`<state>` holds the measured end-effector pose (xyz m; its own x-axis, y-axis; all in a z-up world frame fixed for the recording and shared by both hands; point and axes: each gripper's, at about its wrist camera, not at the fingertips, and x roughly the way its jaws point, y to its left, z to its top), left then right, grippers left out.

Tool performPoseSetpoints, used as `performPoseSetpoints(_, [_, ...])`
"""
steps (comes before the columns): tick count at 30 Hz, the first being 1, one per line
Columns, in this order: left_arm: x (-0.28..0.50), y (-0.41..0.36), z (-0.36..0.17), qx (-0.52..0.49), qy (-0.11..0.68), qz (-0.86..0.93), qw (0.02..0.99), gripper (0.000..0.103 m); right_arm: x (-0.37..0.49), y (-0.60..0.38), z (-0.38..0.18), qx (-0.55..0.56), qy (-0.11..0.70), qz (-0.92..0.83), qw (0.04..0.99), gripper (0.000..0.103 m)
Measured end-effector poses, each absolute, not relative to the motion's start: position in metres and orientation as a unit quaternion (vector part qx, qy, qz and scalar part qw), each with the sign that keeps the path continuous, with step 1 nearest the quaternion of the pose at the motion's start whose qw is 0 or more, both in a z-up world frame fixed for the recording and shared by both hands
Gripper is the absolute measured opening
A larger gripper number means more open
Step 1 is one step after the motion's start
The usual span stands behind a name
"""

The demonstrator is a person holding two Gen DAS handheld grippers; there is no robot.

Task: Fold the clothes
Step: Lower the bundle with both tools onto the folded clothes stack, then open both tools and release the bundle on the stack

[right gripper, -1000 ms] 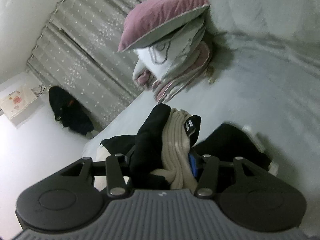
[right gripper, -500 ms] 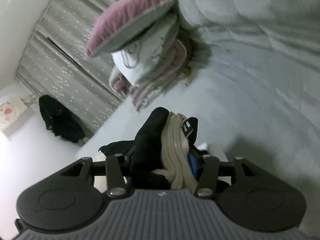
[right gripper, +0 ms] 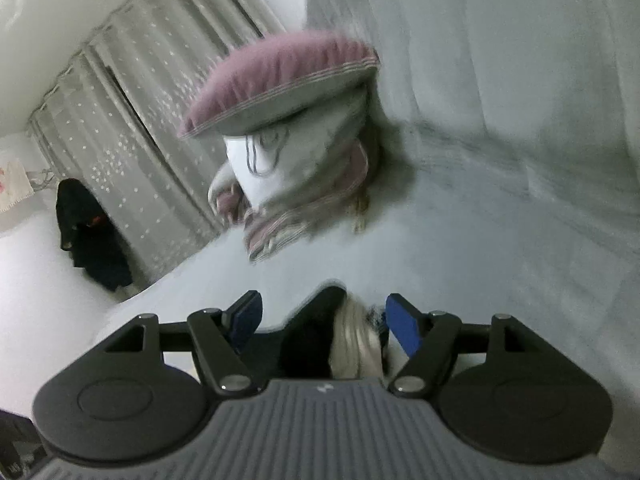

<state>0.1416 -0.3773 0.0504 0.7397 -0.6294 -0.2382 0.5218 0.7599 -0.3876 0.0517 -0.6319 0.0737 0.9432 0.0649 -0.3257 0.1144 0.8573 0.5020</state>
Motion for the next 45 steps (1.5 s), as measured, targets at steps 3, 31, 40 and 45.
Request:
performPoseSetpoints(3, [0.149,-0.392,0.056,-0.110,0.167,-0.317,0.927,0.061,0.050,-0.619,0.092,0.220,0.145,-0.020,0.964,0.068])
performPoseSetpoints(31, [0.126,-0.417,0.020,-0.005,0.157,-0.358,0.920,0.074,0.046,-0.609,0.023,0.164,0.172,-0.077,0.968,0.060])
performPoseSetpoints(40, [0.106,-0.378,0.045,-0.020,0.183,-0.370,0.911,0.081,0.017,-0.598,0.056,0.172,0.173,-0.099,0.965,0.075])
performPoseSetpoints(45, [0.091,-0.359,0.060,0.000,0.212,-0.368,0.905,0.088,-0.009,-0.585,0.072,0.192,0.169,-0.111,0.960,0.078])
